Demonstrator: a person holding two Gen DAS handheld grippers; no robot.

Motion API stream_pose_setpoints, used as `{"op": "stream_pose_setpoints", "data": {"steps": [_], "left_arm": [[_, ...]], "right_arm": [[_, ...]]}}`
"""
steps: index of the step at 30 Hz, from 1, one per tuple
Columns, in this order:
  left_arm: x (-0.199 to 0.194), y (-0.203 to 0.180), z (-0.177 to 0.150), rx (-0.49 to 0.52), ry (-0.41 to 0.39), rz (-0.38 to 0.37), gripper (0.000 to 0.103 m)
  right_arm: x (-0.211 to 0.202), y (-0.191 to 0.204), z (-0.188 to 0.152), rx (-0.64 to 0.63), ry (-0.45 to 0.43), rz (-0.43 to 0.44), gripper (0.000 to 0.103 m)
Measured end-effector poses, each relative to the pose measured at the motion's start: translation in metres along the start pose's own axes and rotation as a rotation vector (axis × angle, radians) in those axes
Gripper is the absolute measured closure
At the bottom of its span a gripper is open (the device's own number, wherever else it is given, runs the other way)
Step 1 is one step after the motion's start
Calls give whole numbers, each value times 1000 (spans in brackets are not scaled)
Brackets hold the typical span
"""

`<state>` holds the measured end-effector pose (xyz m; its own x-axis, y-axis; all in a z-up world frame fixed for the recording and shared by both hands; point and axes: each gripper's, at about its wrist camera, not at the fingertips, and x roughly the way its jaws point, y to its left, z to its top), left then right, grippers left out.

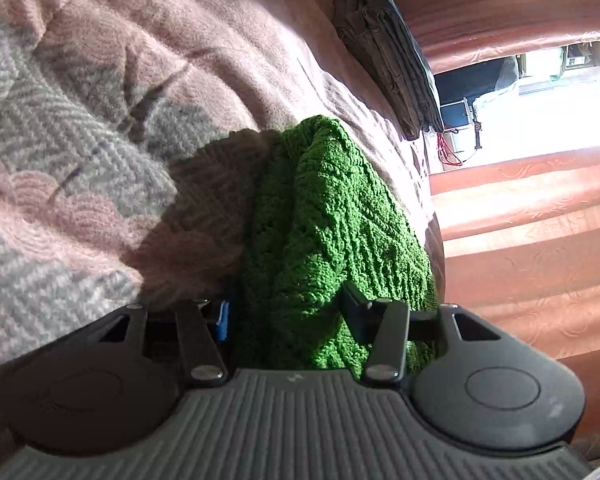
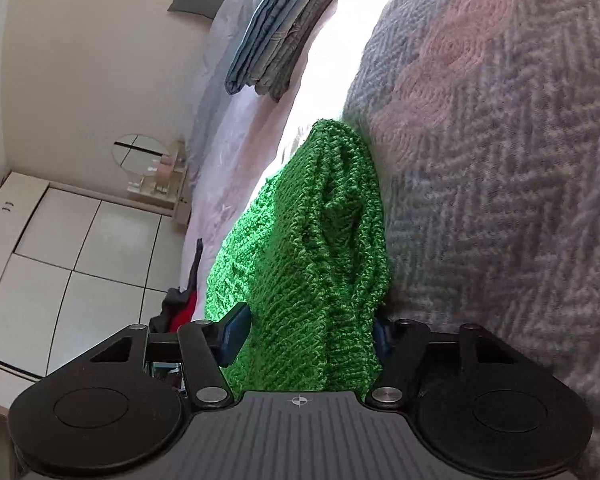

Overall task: Fold clothes
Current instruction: 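Lower both grippers onto the folded vest sides and close them, then lift the folded vest with both grippers and carry it onto the clothes stack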

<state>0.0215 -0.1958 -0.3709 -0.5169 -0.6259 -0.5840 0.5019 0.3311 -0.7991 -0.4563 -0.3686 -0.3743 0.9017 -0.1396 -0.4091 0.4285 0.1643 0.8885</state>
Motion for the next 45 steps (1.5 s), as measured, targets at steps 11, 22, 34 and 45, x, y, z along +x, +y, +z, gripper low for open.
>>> {"op": "stream_pose_setpoints", "data": {"steps": [11,22,34,45], "left_arm": [[5,-3,2,52,9,-34,74],[-49,-100,19,88,-14,-16,77],[-76,-205,87,137,-54,-69,77],[31,-257,193,132,-125,-50,77]], "right_arm": [[-2,6,-9,-72,-14,-38,70],[-29,124,3,-95,33,-224,72],[-45,236,86,-141,-27,-204,72],[-17,226,250,-191,3,-196,72]]}}
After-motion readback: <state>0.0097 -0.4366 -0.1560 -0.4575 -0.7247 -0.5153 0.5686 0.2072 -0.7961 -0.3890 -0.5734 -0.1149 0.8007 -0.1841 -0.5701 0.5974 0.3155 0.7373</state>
